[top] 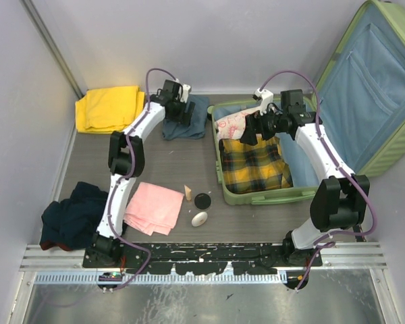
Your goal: Pack the luggage
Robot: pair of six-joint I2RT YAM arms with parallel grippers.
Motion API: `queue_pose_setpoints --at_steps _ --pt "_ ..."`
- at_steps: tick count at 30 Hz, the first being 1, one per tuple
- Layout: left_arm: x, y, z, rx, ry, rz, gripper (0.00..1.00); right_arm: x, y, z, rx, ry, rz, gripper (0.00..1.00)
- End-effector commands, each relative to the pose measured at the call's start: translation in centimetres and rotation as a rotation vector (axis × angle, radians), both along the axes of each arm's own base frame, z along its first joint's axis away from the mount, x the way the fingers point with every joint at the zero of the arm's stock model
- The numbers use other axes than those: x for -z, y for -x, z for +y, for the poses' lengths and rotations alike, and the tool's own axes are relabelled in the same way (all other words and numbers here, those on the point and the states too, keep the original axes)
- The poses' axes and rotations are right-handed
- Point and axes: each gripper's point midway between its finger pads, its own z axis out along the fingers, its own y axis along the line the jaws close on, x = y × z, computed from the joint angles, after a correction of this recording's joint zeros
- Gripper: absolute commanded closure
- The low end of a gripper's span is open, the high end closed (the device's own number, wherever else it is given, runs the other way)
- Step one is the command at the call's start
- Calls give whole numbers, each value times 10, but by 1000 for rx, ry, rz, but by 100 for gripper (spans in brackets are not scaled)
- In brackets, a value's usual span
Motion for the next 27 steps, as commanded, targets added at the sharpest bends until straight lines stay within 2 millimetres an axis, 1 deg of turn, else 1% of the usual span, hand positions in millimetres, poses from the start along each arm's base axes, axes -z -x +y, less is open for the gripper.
queue_pose_setpoints --at_steps 1,5,11,14,15,17,19,20,22,23,25,27 --pt "-6 8 0 60 -79 -2 20 -24 -3 0 28 -26 -48 12" --pt "17 47 11 219 -159 108 20 -28 -9 1 34 -37 -60 12" --pt "36 122 46 461 -260 282 23 -30 -20 4 48 -59 -60 12" --pt "39 149 68 560 -275 333 24 -33 -24 8 48 -79 -59 12" --pt "38 160 75 612 -264 365 24 -34 -26 9 48 -83 -59 12" --pt "36 176 94 727 -278 390 24 -36 -27 11 46 -92 -57 12" --pt "37 183 114 821 -331 390 23 -35 -27 14 44 -101 -51 12" --pt "36 183 125 849 -362 385 23 -34 -26 17 45 -107 -44 12" --pt "30 173 144 875 -409 349 22 -33 -26 23 43 -112 -41 12" --pt "23 163 151 874 -425 314 21 -32 -26 26 43 -110 -44 12" --pt "2 145 161 852 -424 239 20 -33 -27 32 49 -108 -47 12" --pt "-20 132 166 838 -406 160 19 -35 -28 37 52 -111 -53 12"
